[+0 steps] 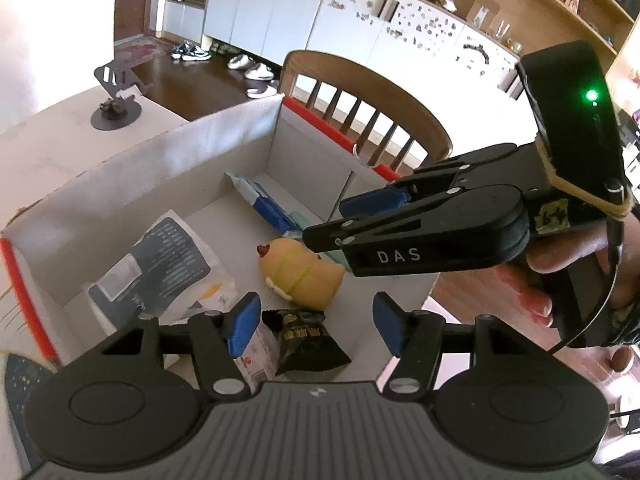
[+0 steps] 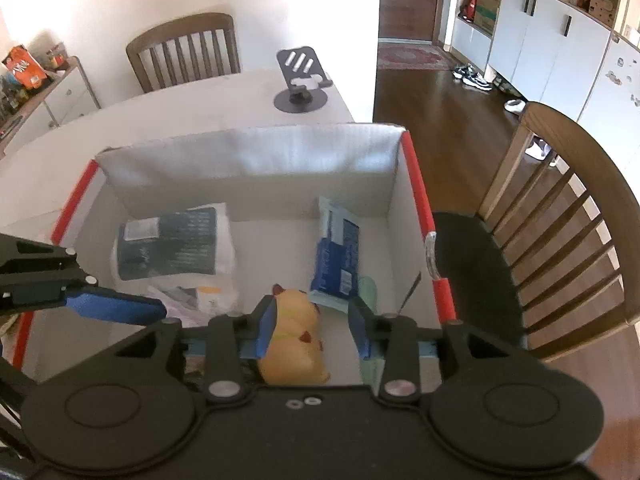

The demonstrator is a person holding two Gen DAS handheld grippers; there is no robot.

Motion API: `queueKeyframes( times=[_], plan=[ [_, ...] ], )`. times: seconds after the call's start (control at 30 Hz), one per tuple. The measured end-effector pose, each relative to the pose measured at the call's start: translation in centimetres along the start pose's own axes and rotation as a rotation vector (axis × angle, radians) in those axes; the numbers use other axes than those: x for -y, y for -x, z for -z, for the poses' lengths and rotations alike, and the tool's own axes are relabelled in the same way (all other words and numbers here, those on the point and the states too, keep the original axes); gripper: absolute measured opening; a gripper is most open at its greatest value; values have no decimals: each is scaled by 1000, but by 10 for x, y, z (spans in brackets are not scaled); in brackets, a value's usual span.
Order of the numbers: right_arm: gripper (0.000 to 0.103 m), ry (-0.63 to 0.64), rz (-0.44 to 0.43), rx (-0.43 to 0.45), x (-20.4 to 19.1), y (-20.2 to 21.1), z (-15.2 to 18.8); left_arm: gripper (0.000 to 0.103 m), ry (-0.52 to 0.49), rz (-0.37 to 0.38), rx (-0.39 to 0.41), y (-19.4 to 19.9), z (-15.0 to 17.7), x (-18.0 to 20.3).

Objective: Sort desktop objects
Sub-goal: 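Lower both items into the box and open both tools, then move both open tools back from the box toward the glass turntable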

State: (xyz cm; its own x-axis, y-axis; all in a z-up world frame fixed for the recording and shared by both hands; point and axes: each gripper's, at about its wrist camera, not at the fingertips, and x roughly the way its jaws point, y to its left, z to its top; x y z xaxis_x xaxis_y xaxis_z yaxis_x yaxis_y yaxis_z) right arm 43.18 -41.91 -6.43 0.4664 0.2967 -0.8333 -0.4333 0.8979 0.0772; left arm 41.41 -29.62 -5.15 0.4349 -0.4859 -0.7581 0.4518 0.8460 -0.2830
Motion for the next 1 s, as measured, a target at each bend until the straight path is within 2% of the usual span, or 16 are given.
queueKeyframes(
  times=[0.1, 0.2, 0.33, 0.6, 0.77, 1.0],
  plan=[
    [41, -14, -23, 8, -1, 7, 1, 62, 14, -11, 23, 12, 4, 1],
    [43, -12, -37, 21, -6, 13, 0, 68, 24, -25, 51, 24, 8, 1],
    [51, -15, -44, 46, -10, 24, 2, 69, 48, -30, 82, 39, 14, 0],
    [62, -48, -40, 78, -15, 42, 11, 69, 59, -44, 131, 67, 28, 4],
    [68, -47, -32, 95, -24, 50, 15, 80, 51, -76, 173, 85, 39, 6],
    [78, -68, -27, 126, -40, 62, 21, 84, 77, -67, 200, 109, 55, -2]
  ],
)
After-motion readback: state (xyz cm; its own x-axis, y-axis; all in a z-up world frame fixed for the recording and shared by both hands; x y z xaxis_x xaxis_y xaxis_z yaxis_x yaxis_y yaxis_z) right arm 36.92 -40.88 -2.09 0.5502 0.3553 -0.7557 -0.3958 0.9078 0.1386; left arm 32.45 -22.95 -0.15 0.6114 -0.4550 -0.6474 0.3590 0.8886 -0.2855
